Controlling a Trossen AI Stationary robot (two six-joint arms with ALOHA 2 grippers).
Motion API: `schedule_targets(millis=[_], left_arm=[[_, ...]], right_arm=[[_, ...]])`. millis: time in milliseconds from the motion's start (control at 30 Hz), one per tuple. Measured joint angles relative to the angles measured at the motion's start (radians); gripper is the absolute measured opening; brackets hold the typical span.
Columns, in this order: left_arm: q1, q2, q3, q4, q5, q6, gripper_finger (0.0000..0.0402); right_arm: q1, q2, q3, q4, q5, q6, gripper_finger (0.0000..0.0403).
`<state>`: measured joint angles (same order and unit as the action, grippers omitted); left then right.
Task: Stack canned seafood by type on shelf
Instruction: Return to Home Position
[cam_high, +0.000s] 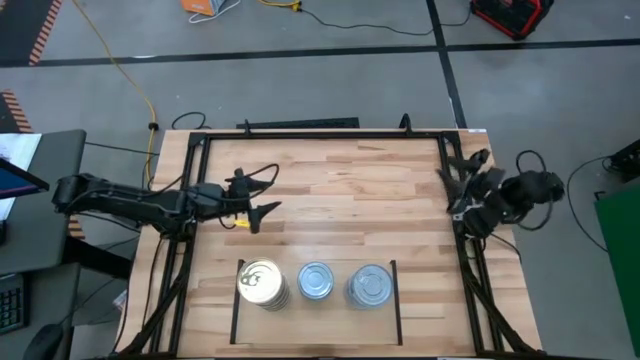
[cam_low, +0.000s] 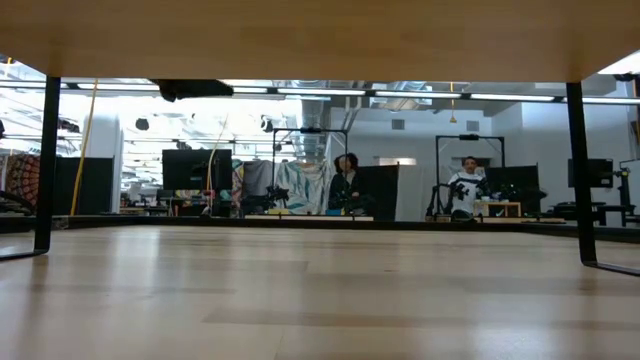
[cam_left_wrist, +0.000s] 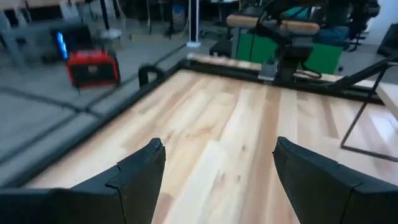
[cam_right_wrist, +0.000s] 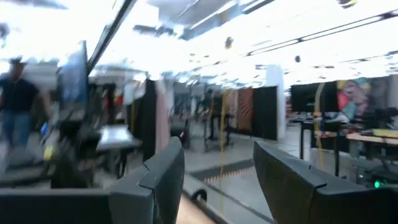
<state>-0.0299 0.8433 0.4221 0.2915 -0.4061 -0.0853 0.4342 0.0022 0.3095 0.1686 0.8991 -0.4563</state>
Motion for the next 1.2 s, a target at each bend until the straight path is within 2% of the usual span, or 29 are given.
schedule_targets(millis=[133,233,400,667,833,1000,1200], left_arm=[[0.000,0.032,0.000,-0.042,0.001,-0.131,0.0288],[0.000,0.053,0.000,-0.071,0.002,-0.202,0.0288],[-0.001,0.062,0.000,-0.054,0.002,-0.230,0.0288],[-0.016,0.034,0.000,-0.048,0.003,-0.200,0.0288],[-0.041,0.034,0.000,-0.046,-0.004,-0.182,0.0288],[-0.064,0.035,-0.003,-0.039,-0.022,-0.163,0.0288],[-0.083,0.031,-0.103,0.153,-0.022,-0.135,0.0288]], right_arm=[[-0.041,0.000,0.005,0.129,0.004,0.024,0.0220],[-0.046,0.000,0.006,0.131,0.005,0.136,0.0220],[-0.047,0.000,0.006,-0.052,0.008,0.358,0.0220],[-0.102,0.000,0.006,-0.267,0.016,0.541,0.0221],[-0.151,0.000,-0.036,-0.287,0.010,0.651,0.0221],[-0.199,0.000,-0.125,-0.196,-0.049,0.681,0.0221],[-0.249,0.000,-0.173,-0.147,-0.285,0.689,0.0221]])
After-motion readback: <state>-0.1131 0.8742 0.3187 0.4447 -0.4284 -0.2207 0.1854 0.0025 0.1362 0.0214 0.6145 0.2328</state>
